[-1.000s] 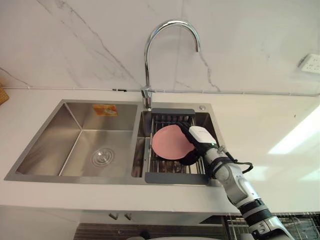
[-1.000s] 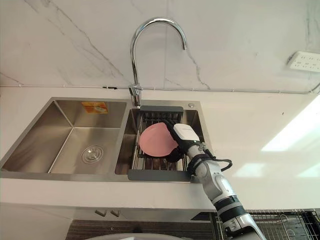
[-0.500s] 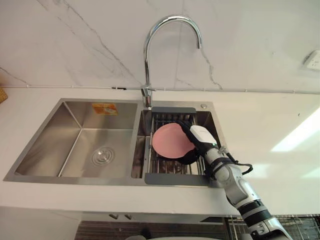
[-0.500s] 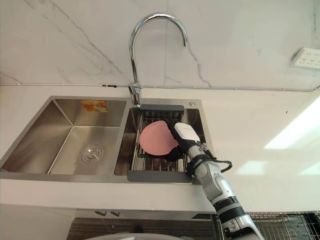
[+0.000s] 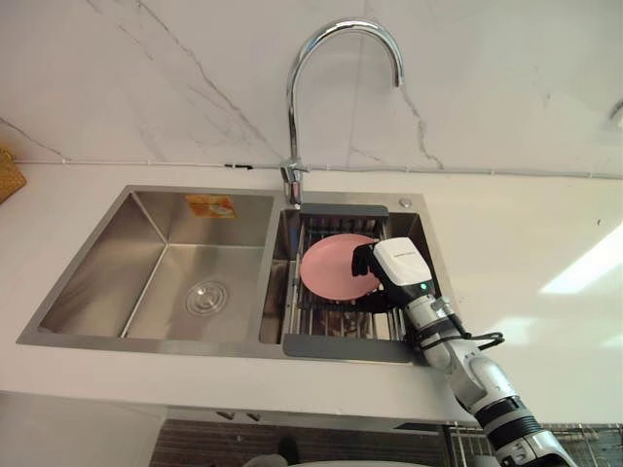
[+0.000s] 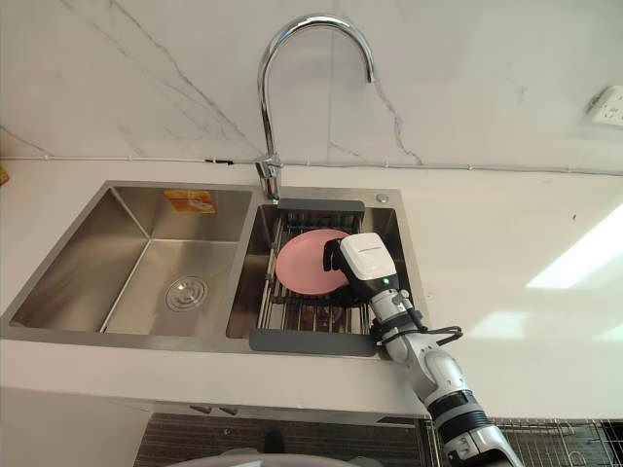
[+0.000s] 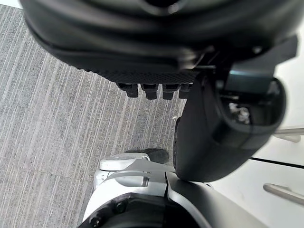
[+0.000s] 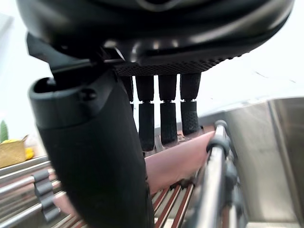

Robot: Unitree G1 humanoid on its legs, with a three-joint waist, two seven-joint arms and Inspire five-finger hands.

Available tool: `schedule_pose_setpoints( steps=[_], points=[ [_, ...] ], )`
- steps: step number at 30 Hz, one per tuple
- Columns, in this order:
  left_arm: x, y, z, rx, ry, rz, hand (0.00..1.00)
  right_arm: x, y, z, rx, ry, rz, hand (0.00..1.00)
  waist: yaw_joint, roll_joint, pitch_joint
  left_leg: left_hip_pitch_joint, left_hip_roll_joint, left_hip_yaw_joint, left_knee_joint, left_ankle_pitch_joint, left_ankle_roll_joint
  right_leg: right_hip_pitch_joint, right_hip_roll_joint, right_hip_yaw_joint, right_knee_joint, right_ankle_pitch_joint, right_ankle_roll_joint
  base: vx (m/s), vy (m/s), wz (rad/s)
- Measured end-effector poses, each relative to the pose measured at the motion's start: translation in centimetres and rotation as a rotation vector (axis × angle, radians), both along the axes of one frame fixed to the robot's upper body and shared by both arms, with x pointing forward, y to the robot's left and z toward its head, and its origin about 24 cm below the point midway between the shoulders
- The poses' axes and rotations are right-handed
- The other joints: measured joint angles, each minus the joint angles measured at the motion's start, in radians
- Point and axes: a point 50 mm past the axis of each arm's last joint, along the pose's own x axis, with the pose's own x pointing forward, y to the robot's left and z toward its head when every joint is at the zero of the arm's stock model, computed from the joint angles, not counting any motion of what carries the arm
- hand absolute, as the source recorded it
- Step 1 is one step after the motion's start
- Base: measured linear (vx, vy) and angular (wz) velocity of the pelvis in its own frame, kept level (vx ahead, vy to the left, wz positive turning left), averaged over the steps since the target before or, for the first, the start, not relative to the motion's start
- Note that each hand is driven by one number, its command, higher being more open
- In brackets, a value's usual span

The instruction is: Walk over to the sink, pick up the cup, carry it to the dishwasher, place the cup inside the dishwasher, then close the dishwasher door

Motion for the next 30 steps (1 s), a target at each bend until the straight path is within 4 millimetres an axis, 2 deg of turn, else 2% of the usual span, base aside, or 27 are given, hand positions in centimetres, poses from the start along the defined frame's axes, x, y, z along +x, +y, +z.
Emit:
schedule_pose_setpoints(
  steps=[5, 10, 30],
  points=[
    [0.1, 0.0, 0.0, -0.005, -0.005, -0.001, 1.0, 0.6, 0.6, 2.1, 0.053, -0.153, 0.025, 0.0, 0.019, 0.003, -0.001, 0.0, -0.002, -0.011, 0.0, 0.002, -0.001, 0.005, -0.001, -0.011, -0.001, -0.001, 0.0, 0.01, 0.005, 0.07],
    [0.0, -0.1, 0.0, -0.008, -0.004, 0.0, 1.0, 1.0, 0.9, 3.3, 0.064, -0.21, 0.045, 0.0, 0.024, 0.007, 0.001, 0.0, -0.009, -0.025, 0.0, 0.003, 0.0, 0.01, -0.007, -0.024, 0.0, -0.003, 0.003, 0.0, 0.017, 0.08],
    [-0.1, -0.2, -0.1, -0.007, -0.007, -0.004, 1.0, 1.0, 0.8, 3.4, 0.104, -0.202, 0.048, 0.0, 0.025, 0.009, 0.001, -0.002, -0.014, -0.039, 0.0, 0.003, 0.001, 0.014, -0.01, -0.037, 0.001, -0.005, 0.006, 0.0, 0.003, 0.01]
  ],
)
